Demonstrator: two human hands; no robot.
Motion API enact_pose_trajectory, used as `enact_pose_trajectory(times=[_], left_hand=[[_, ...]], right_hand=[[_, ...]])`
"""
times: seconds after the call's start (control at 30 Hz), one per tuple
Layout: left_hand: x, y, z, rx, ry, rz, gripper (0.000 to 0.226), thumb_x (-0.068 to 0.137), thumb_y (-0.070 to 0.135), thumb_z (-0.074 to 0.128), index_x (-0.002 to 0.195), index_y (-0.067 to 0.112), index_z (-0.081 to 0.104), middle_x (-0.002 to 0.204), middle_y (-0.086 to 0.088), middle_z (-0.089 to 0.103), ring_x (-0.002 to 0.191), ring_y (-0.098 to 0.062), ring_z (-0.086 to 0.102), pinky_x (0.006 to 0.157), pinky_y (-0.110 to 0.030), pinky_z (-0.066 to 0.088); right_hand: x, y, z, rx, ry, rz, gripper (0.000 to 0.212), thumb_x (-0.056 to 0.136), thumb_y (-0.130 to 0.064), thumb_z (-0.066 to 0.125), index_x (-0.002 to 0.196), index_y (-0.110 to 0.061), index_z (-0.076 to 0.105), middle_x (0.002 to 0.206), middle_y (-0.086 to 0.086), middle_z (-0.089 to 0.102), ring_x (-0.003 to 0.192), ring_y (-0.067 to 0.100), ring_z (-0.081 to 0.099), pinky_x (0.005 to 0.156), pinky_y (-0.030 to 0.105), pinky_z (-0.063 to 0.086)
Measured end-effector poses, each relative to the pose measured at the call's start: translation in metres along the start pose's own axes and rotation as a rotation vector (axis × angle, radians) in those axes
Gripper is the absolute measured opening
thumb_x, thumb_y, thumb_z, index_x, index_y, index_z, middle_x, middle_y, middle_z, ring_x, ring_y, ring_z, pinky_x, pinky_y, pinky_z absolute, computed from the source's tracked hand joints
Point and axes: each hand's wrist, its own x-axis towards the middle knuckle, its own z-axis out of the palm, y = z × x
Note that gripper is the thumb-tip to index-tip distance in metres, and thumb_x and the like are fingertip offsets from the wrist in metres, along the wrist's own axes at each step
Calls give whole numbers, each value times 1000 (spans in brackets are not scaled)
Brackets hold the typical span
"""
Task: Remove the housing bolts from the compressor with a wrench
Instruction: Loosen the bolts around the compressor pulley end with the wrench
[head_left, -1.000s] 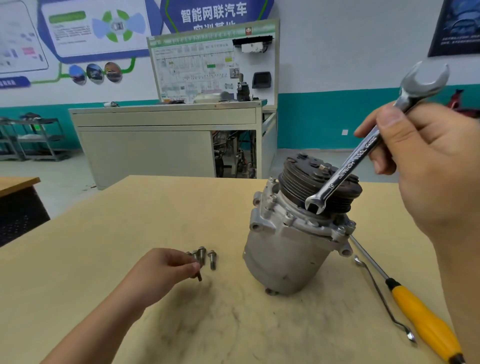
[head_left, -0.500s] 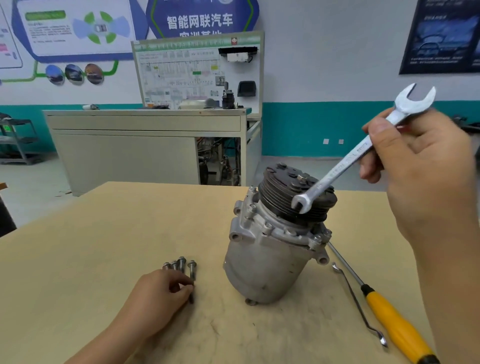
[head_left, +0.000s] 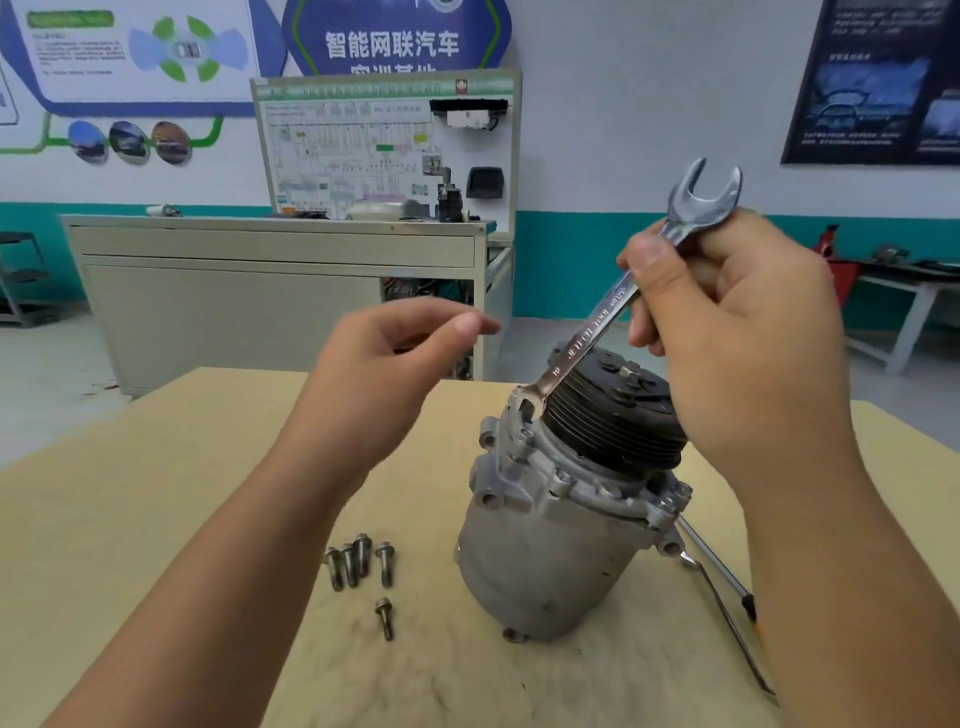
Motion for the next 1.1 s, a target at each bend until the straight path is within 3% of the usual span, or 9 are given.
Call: enact_pose_trajectory(times=[0.07,0.2,0.43,0.57,0.67,0.8,1.1], left_hand=[[11,12,7,-2,-128,49,23,92,31,58,82,44,73,89,27,70,92,13,60,70,-1,42],[20,13,18,76,-317,41,18,88,32,62,81,47,70,88,23,71,89,8,63,83,-20,48],[17,-1,20,60,-319,21,15,85,21,69,84,36,72,83,20,71,79,8,64,66,-3,46],[16,-3,22,95,-294,29,13,83,23,71,79,35,70,79,19,71,79,6,64,71,-16,50],[15,-4,23,116,-304,19,14,83,24,72,75,36,69,76,17,71,77,4,65,71,-16,48],[14,-6,22,123,-315,15,14,82,26,72,73,35,67,73,19,70,74,5,64,64,-4,45],[14,-10,22,143,-322,-26,18,81,26,73,67,35,66,68,23,67,72,8,61,60,-1,42]], right_hand=[[0,-1,4,-49,9,-15,17,96,-29,50,81,-26,56,72,-8,61,60,9,56,57,28,47],[-2,3,7,-110,28,-22,18,96,-30,51,78,-32,54,60,-4,58,59,11,55,60,35,46],[2,18,3,-77,20,52,19,97,-29,49,80,-27,57,59,-16,60,53,4,55,52,19,46],[2,22,4,-51,8,89,20,98,-29,49,80,-29,57,57,-16,60,53,3,54,55,14,43],[2,25,4,-29,6,106,20,98,-29,49,81,-28,59,56,-15,60,52,2,54,56,14,43],[2,26,5,9,19,130,19,94,-32,48,81,-24,60,53,-12,58,50,5,51,57,23,42],[2,26,4,21,-9,111,20,98,-26,50,81,-21,60,54,-12,60,50,4,54,53,14,44]])
